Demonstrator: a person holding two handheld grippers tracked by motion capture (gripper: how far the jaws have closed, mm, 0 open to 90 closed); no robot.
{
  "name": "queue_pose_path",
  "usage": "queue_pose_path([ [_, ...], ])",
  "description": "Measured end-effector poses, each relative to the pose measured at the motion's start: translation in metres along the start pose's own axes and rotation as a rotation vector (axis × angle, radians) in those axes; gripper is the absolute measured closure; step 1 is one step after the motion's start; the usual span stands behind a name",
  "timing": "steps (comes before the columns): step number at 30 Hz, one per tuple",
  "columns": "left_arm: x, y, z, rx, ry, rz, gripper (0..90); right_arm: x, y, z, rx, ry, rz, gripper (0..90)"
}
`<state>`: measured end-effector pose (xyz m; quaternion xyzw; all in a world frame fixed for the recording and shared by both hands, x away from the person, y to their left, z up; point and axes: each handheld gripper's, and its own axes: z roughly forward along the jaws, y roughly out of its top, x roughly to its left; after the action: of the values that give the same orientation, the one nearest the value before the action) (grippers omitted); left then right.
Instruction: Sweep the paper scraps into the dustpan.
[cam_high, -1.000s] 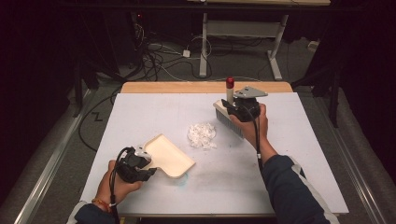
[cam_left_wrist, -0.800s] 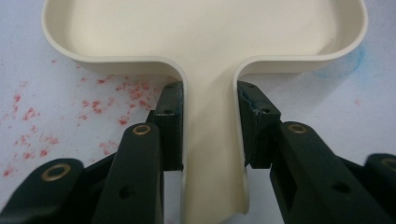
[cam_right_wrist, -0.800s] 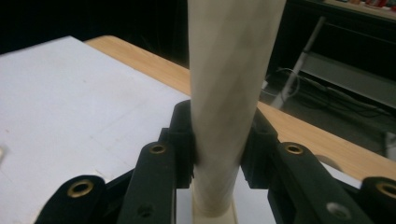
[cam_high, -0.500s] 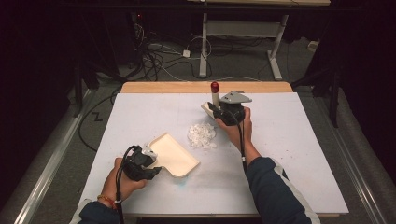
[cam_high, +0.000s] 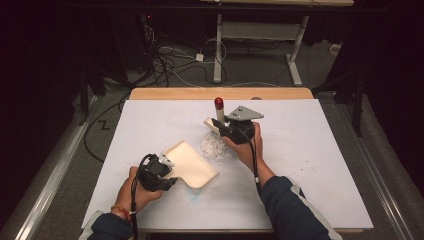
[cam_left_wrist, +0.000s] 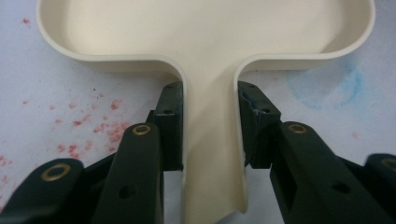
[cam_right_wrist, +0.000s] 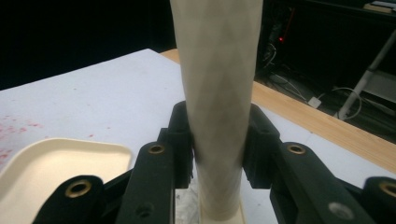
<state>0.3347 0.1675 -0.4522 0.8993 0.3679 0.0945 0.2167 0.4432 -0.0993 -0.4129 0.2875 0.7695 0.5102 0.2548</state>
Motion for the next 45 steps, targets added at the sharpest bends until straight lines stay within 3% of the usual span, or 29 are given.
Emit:
queue_pose_path([
  [3, 0.0, 0.002, 0.002, 0.003, -0.001, 0.002, 63.7, 0.008, 0.0, -0.002, -0.007, 0.021, -0.003, 69.6],
  [9, -0.001, 0.006, 0.004, 0.002, -0.001, -0.002, 63.7, 0.03, 0.002, 0.001, -0.001, 0.047, -0.072, 69.8],
  [15, -0.003, 0.01, 0.008, -0.005, -0.008, -0.005, 63.7, 0.048, 0.005, -0.002, -0.027, 0.116, -0.048, 70.4],
  [20, -0.005, 0.012, 0.009, 0.001, -0.006, -0.007, 63.7, 0.07, 0.006, -0.002, -0.022, 0.134, -0.074, 70.2],
  [21, -0.004, 0.012, 0.009, 0.0, -0.007, -0.01, 63.7, 0.072, 0.006, -0.002, -0.022, 0.142, -0.097, 70.1],
  [24, -0.005, 0.012, 0.01, 0.0, -0.009, -0.015, 63.7, 0.078, 0.009, -0.005, -0.035, 0.149, -0.105, 70.4],
  [32, -0.004, 0.01, 0.009, -0.002, -0.01, -0.015, 63.6, 0.078, 0.021, -0.013, -0.039, 0.175, -0.091, 70.5],
  [37, -0.003, 0.008, 0.009, -0.001, -0.014, -0.015, 63.6, 0.07, 0.025, -0.018, -0.054, 0.162, -0.074, 70.5],
  [39, -0.002, 0.007, 0.008, -0.006, -0.017, -0.021, 63.6, 0.06, 0.031, -0.02, -0.07, 0.149, -0.054, 70.5],
  [45, 0.0, 0.005, 0.008, -0.002, -0.025, -0.018, 63.6, 0.041, 0.042, -0.02, -0.066, 0.099, -0.055, 70.5],
])
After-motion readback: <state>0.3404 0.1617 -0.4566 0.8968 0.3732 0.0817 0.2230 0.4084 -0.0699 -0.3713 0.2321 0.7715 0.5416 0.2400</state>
